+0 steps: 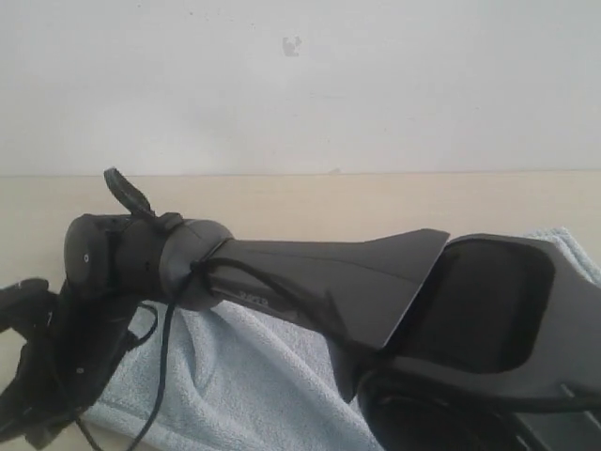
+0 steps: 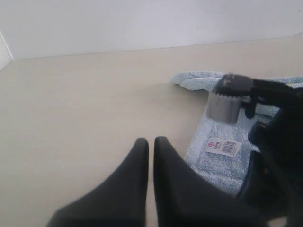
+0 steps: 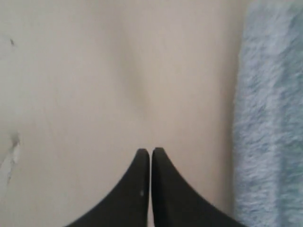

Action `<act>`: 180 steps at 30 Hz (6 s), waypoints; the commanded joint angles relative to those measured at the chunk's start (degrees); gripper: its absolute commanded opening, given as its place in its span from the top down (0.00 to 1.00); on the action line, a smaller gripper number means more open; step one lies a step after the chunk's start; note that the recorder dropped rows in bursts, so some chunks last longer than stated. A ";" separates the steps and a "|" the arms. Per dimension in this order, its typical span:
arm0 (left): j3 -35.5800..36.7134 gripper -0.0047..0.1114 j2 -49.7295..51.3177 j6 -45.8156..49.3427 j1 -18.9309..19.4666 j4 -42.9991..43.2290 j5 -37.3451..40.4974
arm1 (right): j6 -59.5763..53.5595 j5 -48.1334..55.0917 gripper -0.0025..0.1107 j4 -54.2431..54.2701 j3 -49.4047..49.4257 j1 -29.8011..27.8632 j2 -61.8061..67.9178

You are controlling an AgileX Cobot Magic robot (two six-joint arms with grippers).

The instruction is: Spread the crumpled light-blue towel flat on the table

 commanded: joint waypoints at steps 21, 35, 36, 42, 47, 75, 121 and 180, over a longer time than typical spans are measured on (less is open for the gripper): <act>0.24 0.93 -0.16 0.11 0.20 0.05 -0.40 | -2.98 3.22 0.97 5.96 -0.15 -2.65 1.68; 0.24 0.93 -0.16 0.11 0.20 0.05 -0.51 | 5.84 -6.46 0.98 -6.76 -0.15 -0.41 -1.81; 0.24 0.93 -0.16 0.11 0.20 0.05 -0.51 | 10.80 -9.67 0.98 -10.32 -0.15 -0.52 -1.60; 0.24 0.93 -0.16 0.11 0.20 0.05 -0.51 | 15.92 -11.71 0.98 -12.37 -0.15 -0.99 1.82; 0.24 0.93 -0.16 0.11 0.20 0.05 -0.51 | 13.59 -6.95 0.98 -8.16 -0.15 -0.86 3.51; 0.24 0.93 -0.16 0.11 0.20 0.05 -0.51 | 10.98 14.65 0.98 -23.94 -0.15 1.46 -11.26; 0.24 0.93 -0.16 0.11 0.20 0.05 -0.51 | 6.78 -24.54 0.98 -15.61 54.72 -66.48 -37.02; 0.24 0.93 -0.16 0.11 0.20 0.05 -0.51 | -32.36 -21.86 0.98 32.50 54.66 -54.03 -40.75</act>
